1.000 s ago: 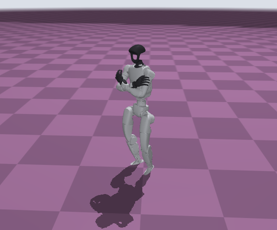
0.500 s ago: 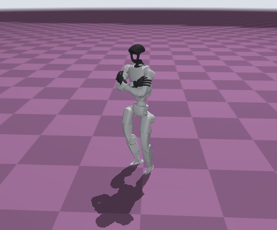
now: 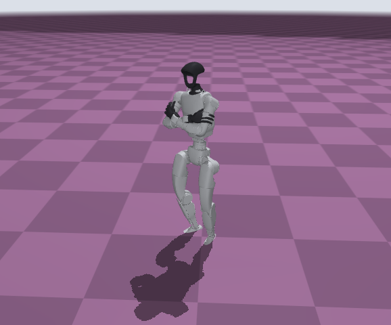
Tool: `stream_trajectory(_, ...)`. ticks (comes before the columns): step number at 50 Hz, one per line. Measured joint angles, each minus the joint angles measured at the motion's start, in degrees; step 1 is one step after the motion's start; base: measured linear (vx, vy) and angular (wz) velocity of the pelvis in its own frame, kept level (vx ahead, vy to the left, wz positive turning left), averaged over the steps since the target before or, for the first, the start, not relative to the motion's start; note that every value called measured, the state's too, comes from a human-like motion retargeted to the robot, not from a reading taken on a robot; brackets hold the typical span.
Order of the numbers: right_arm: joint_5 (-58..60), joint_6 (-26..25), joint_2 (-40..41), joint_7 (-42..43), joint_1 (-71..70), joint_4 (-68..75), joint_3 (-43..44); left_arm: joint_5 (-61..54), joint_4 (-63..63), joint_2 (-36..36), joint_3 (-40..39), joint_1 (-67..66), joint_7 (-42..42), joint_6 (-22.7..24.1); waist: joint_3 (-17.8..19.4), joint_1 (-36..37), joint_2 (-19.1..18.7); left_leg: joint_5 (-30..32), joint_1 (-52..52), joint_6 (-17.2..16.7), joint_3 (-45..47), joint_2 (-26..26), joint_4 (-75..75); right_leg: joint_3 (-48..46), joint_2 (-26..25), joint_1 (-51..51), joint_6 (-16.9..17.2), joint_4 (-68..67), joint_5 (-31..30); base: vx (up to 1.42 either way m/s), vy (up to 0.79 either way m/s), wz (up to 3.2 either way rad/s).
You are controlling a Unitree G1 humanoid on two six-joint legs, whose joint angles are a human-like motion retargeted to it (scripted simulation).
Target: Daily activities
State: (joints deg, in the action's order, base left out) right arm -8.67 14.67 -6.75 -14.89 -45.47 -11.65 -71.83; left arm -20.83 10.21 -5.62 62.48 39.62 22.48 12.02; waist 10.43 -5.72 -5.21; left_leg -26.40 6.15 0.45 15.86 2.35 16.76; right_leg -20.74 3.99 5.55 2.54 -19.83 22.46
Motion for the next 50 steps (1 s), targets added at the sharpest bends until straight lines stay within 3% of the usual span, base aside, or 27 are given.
stream_trajectory(31,-2.3,-6.5,-0.9,-13.8,-2.7,0.2,-1.4,8.7,0.1,-0.9,2.9,0.6,8.5,-4.0,-3.0,-0.4,1.2,7.4,3.7,-1.5,-1.3,-3.0,-12.9,-2.0,2.3,-2.4,-1.2,-3.6,0.4,0.0,0.0,0.0)
stream_trajectory(50,-6.8,-12.2,-3.3,-25.6,-2.2,0.0,-3.3,11.7,-2.3,2.2,9.1,-3.9,16.6,-6.8,-6.2,0.9,-0.5,10.0,2.3,-3.6,-7.0,-2.7,-16.1,-8.2,2.3,-1.4,-5.7,-4.4,-1.6,0.02,0.01,0.56)
